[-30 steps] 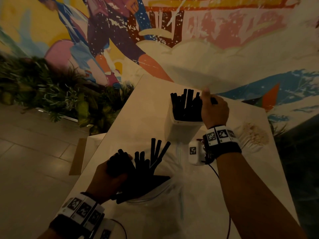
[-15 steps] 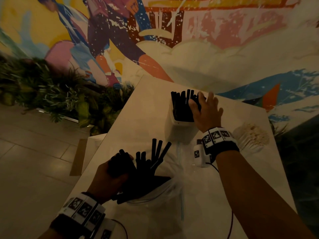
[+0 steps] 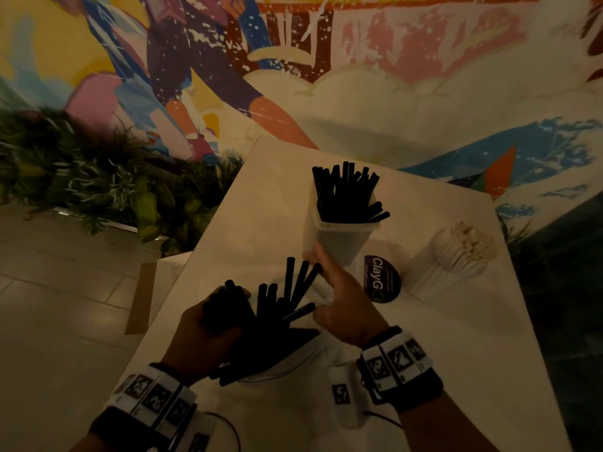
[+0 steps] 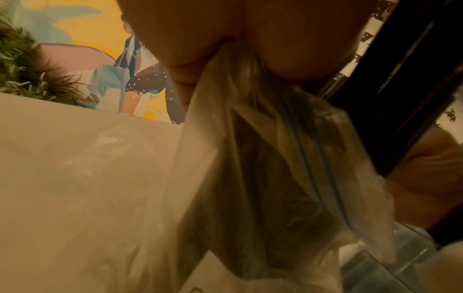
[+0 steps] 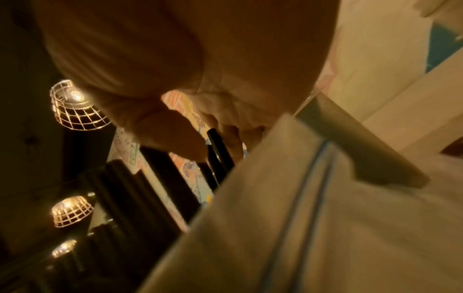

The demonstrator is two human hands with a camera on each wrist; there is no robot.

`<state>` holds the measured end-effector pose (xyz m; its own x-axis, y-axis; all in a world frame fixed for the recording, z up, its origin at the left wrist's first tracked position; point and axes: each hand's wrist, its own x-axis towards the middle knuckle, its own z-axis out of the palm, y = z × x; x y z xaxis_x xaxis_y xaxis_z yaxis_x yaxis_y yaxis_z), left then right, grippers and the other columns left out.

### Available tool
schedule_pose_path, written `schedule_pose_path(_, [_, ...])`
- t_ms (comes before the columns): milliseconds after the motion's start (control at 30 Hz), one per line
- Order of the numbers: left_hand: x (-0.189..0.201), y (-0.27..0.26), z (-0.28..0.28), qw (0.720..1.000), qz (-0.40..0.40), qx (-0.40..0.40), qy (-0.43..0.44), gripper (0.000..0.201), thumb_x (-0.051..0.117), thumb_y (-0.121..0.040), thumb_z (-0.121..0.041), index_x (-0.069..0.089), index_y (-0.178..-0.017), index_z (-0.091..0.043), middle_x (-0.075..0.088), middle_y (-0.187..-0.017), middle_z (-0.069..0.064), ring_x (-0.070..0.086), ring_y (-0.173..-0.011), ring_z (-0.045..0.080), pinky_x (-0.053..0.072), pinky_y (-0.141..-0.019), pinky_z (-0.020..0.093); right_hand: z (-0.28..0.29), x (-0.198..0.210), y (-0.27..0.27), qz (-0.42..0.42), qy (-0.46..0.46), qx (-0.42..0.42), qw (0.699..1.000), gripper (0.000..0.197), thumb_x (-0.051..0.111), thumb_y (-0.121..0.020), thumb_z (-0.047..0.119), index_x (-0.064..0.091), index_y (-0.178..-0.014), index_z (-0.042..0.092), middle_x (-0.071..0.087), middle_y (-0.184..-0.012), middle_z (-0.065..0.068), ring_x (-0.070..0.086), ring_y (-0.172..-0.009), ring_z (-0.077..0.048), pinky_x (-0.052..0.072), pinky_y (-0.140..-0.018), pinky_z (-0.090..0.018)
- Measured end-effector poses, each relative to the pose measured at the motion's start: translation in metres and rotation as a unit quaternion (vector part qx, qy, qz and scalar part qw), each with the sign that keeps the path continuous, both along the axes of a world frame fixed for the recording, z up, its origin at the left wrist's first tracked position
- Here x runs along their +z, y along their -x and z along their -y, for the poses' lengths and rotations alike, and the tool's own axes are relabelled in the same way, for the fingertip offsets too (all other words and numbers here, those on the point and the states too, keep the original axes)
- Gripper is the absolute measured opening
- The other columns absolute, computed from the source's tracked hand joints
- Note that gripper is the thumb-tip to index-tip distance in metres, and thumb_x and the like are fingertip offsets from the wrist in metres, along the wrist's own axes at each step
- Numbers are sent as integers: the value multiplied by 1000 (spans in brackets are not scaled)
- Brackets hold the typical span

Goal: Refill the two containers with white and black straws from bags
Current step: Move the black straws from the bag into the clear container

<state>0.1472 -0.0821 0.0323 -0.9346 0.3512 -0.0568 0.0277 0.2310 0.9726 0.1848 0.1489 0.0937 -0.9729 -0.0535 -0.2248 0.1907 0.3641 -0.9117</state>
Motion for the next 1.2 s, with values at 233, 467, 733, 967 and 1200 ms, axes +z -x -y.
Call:
schedule_pose_path(233, [9,-1,0,1000,-2,-4,6,42,64,-51,-34,60,-82,-62,65,-90,-34,62,-84,-10,49,-68,4,37,-10,0,-80,-2,-2,997,97,64,-77,1,12,-148,44,44,-144,15,37,-134,1,34,-109,-20])
schedule_pose_path(467, [12,-2,-1,1000,-21,-4,6,48,68,-56,-29,55,-76,-70,59,-80,-46,58,-76,-20,44,-64,-2,54,-13,-3,-125,20,-23,992,59,62,-81,-4,53,-132,23,59,-127,10,51,-118,8,39,-100,-9])
schedule_pose_path(733, [15,-3,0,998,-40,-41,-8,50,64,-49,-40,56,-92,-63,64,-98,-34,61,-92,-11,48,-80,5,45,-16,-2,-130,58,-53,988,44,70,-77,-4,68,-112,23,66,-106,9,62,-102,-1,50,-93,-20])
schedule_pose_path(967, [22,0,-10,993,-97,-64,-1,59,71,-55,-41,54,-109,-52,60,-113,-25,57,-104,-7,44,-86,6,50,-26,5,-106,102,-107,983,32,72,-78,-5,60,-84,24,62,-77,13,61,-75,3,50,-74,-15])
schedule_pose_path(1200, [22,0,-11,994,-103,-34,3,37,65,-54,-43,58,-91,-44,64,-94,-18,62,-83,-1,45,-71,5,47,-31,3,-120,149,-163,968,43,84,-61,16,42,-69,19,53,-72,0,52,-66,-15,51,-69,-33])
